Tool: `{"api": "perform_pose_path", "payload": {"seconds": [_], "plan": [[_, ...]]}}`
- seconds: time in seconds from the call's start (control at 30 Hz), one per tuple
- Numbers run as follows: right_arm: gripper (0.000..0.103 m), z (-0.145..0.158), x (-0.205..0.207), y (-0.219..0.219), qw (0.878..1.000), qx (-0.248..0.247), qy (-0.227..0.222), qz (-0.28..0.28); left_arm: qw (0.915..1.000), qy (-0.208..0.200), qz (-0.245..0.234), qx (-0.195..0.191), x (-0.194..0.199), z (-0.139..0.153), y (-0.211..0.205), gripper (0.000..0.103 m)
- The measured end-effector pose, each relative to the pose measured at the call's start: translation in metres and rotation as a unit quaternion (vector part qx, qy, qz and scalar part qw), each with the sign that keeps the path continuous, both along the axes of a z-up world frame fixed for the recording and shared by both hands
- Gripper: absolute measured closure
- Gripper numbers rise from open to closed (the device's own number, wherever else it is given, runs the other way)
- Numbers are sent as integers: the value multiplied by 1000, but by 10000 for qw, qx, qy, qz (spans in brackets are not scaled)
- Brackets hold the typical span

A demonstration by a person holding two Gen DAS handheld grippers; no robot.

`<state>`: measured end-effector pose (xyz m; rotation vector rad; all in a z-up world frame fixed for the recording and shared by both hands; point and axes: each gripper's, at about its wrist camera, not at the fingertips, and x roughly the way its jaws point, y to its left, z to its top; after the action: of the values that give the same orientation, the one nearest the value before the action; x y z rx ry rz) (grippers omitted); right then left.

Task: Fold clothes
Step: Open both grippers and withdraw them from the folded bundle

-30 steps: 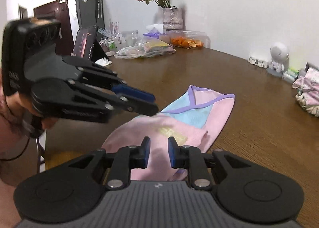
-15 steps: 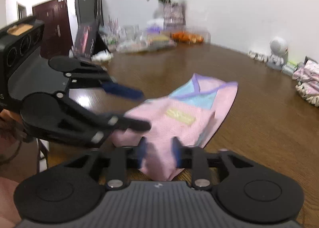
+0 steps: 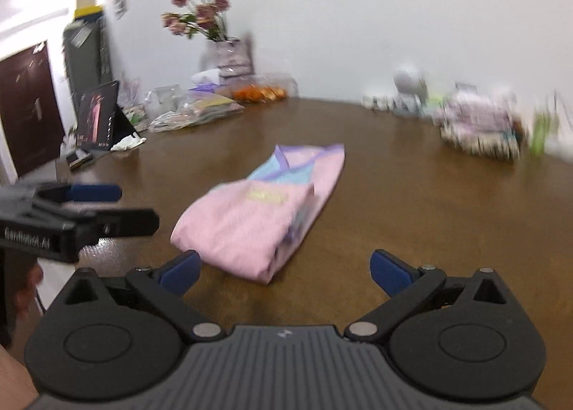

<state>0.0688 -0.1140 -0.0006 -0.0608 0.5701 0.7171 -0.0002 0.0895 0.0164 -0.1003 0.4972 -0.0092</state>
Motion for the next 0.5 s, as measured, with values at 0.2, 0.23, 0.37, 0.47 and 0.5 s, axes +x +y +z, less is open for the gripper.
{"api": "perform_pose_path", "payload": {"seconds": [0.2,0.23,0.37,0.47,0.5], "plan": [[0,0,-2,0,9999,49,-129,-46,9999,103,48,-32,-2,0,7,0],[0,1,-5,2,9996,3,-258,74,9999,131,45,-24,-1,-1,8,0],[0,5,-24,28,9721,-933,-1619,1416,9997,226,-36,15,3,-2,17,0],[3,1,-25,51,9284,-1738,-2320,2325,9996,260,-71,14,6,0,24,0],[7,-1,-24,58,9135,-1942,-2422,2628,9996,256,-64,30,6,0,26,0]]}}
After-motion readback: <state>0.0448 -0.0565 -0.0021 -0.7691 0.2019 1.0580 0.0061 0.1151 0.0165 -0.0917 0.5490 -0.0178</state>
